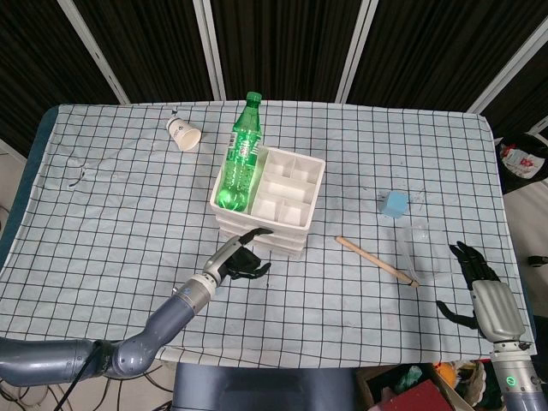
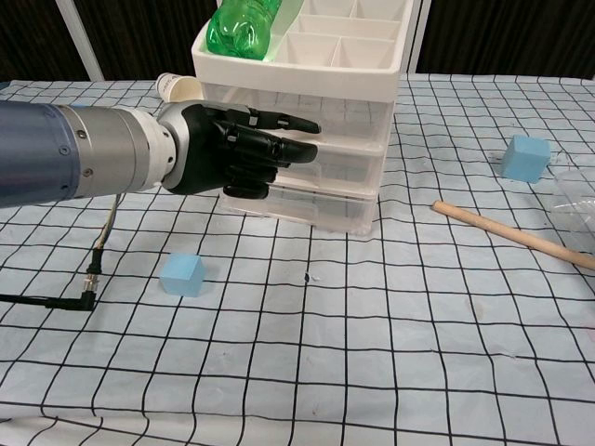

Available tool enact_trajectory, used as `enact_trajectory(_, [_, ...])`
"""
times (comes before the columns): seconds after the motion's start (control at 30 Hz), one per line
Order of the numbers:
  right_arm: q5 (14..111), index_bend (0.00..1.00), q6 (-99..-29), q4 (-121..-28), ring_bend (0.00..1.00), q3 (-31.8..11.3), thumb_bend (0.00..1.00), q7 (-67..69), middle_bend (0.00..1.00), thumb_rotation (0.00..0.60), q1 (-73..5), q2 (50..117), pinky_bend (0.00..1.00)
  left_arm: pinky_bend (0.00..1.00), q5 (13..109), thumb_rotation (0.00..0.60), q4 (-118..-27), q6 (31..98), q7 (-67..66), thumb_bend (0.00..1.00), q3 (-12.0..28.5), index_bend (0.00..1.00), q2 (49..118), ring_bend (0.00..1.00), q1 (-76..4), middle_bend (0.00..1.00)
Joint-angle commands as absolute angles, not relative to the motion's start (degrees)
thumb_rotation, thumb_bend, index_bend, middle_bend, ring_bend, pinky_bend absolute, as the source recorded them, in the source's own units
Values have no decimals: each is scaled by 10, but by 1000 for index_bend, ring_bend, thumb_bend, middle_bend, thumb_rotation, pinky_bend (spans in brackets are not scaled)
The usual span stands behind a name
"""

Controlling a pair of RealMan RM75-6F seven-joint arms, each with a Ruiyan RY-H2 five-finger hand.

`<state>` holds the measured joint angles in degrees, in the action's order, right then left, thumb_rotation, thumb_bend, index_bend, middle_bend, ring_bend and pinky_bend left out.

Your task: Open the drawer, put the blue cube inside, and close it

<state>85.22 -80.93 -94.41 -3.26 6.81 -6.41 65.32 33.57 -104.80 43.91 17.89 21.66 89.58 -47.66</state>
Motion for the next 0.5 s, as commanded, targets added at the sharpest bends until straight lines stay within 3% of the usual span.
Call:
enact_trajectory(0.03, [852,0,-810,-944,0,-33,183,69,0,600,-64,653,187,956,338,600,-1046,437,180,404,215,135,897,1000,-475,1000])
enact_trajectory(0.5, [853,0,-810,-942,0,-33,184,71,0,600,-63,652,187,956,351,600,-1040,435,184,405,209,136,904,1000,-469,1000])
